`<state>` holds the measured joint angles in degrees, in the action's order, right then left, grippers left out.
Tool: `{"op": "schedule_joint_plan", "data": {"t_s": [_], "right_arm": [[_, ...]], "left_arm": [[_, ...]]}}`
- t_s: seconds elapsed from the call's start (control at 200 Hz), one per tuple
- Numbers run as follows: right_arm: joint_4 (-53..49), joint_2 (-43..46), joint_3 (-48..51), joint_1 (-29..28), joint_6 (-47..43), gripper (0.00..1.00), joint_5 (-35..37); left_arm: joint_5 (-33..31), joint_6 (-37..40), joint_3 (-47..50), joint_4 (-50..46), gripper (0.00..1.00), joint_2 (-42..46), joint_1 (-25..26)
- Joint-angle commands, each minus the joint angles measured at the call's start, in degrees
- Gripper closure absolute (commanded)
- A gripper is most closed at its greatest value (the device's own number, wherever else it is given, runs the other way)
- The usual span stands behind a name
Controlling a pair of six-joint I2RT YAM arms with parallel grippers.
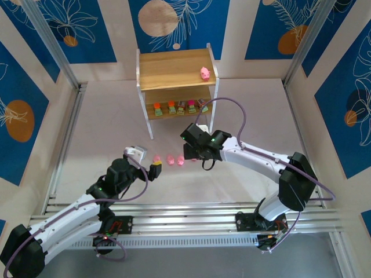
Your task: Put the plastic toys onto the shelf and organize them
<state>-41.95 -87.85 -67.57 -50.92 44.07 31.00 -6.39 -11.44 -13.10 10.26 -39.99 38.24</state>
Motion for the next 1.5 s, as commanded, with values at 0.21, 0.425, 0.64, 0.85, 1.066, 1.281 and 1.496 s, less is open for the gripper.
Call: {"op": "schedule_joint_plan", "data": {"t_s": [0.21, 0.425, 0.64, 0.85, 1.066, 1.281, 1.496], "right_arm": [[2.35, -6.98, -0.98, 0.56, 1.30, 0.27, -2.50], [3.24, -10.16, -1.66, 1.19, 1.54, 0.34, -2.97], [4.07, -12.94, -2.46, 1.72, 1.19, 0.37, -3.97], [5.03, -15.27, -3.69, 2.82, 0.68, 0.40, -4.81], [4.84, -17.62, -4.96, 3.43, 0.38, 0.46, -5.03], [4.84, -18.93, -5.29, 3.80, 0.48, 0.49, -5.42], [4.86, -19.46, -4.95, 4.25, 0.67, 0.50, -5.64]], "left_arm": [[0.15, 0.32, 0.45, 1.15, 0.00, 0.08, -0.62], [0.07, 0.32, 0.45, 1.11, 0.00, 0.17, -0.63], [0.07, 0.31, 0.45, 1.08, 0.00, 0.28, -0.67], [-0.02, 0.34, 0.45, 0.99, 0.00, 0.35, -0.66], [-0.11, 0.36, 0.45, 0.99, 0.00, 0.44, -0.64], [-0.11, 0.34, 0.45, 0.96, 0.00, 0.49, -0.64], [-0.11, 0.31, 0.45, 0.97, 0.00, 0.52, -0.65]]}}
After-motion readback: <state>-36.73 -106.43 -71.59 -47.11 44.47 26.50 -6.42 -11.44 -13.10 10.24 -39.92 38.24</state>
